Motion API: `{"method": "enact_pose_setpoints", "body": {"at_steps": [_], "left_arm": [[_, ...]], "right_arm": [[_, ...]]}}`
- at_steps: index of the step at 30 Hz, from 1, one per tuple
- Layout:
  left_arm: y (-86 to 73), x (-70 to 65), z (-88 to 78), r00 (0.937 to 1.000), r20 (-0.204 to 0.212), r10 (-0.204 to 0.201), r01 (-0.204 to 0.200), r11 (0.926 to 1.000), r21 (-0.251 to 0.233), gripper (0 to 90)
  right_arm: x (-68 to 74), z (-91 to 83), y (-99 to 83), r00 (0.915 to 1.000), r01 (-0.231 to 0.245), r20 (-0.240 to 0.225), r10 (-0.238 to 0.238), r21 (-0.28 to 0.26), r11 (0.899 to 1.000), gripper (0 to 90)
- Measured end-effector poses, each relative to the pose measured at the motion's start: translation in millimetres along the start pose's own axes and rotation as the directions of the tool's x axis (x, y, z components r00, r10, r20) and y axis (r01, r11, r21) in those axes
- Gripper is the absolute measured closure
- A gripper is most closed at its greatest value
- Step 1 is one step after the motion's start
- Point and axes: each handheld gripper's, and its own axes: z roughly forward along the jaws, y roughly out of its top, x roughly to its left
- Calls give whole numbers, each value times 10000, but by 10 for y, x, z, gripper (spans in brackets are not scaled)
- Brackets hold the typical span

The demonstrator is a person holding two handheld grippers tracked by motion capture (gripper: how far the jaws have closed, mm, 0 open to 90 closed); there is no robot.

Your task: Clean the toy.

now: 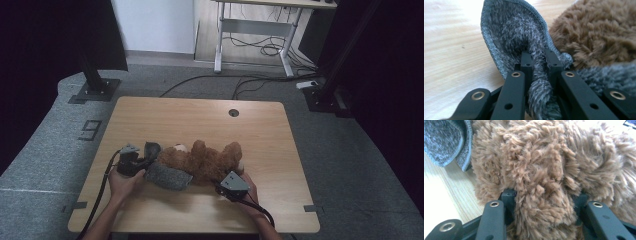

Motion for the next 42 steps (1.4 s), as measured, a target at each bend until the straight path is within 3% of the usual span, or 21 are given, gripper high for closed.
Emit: {"method": "enact_pose_setpoints", "body": {"at_steps": [2, 5, 7, 9, 12, 14, 16, 18, 19, 21, 34, 38, 42], "left_arm": [[84, -58, -55, 9997, 245, 56, -47, 9993, -370, 800], [297, -264, -148, 9970, 538, 548, -490, 9934, -1039, 799], [453, -449, -177, 9903, 1008, 957, -806, 9863, -1441, 799], [594, -664, -143, 9812, 1220, 1493, -1298, 9794, -1549, 798], [730, -931, 13, 9667, 1484, 2084, -1892, 9728, -1334, 797], [772, -1087, 199, 9585, 1617, 2349, -2222, 9706, -927, 796], [762, -1160, 380, 9527, 1823, 2430, -2435, 9697, -200, 793], [709, -1161, 517, 9549, 1590, 2510, -2602, 9648, 396, 792], [685, -1140, 539, 9574, 1573, 2422, -2515, 9670, 418, 792], [664, -1087, 525, 9613, 1711, 2159, -2261, 9732, 422, 796], [519, -983, 454, 9660, 1581, 2045, -2071, 9783, 0, 805], [432, -991, 432, 9673, 1414, 2105, -2078, 9776, -343, 807], [371, -987, 404, 9686, 1352, 2085, -2027, 9777, -556, 811]], "right_arm": [[-4, -2, -1, 10000, -29, -40, 29, -20, 10000, 534], [-19, -7, -5, 9999, -74, -127, 74, -30, 10000, 529], [-16, -8, -5, 9999, -62, -153, 61, -47, 10000, 527], [-7, -8, -4, 9999, -30, -145, 30, -63, 10000, 526], [-4, -13, -4, 9999, 17, -166, -19, -76, 10000, 524], [1, -18, -4, 9998, 51, -181, -52, -86, 9999, 522], [2, -23, -7, 9998, 99, -196, -100, -86, 9999, 520], [1, -28, -10, 9997, 112, -231, -114, -86, 9999, 514], [3, -30, -11, 9996, 141, -253, -142, -61, 9999, 508], [10, -34, -13, 9994, 224, -280, -226, -65, 9997, 498], [-25, -65, -16, 9979, 95, -646, -99, -55, 9999, 443], [-81, -131, -29, 9938, -428, -1032, 412, -131, 9990, 341], [-177, -206, -20, 9813, -1366, -1381, 1338, -112, 9906, 250]]}}
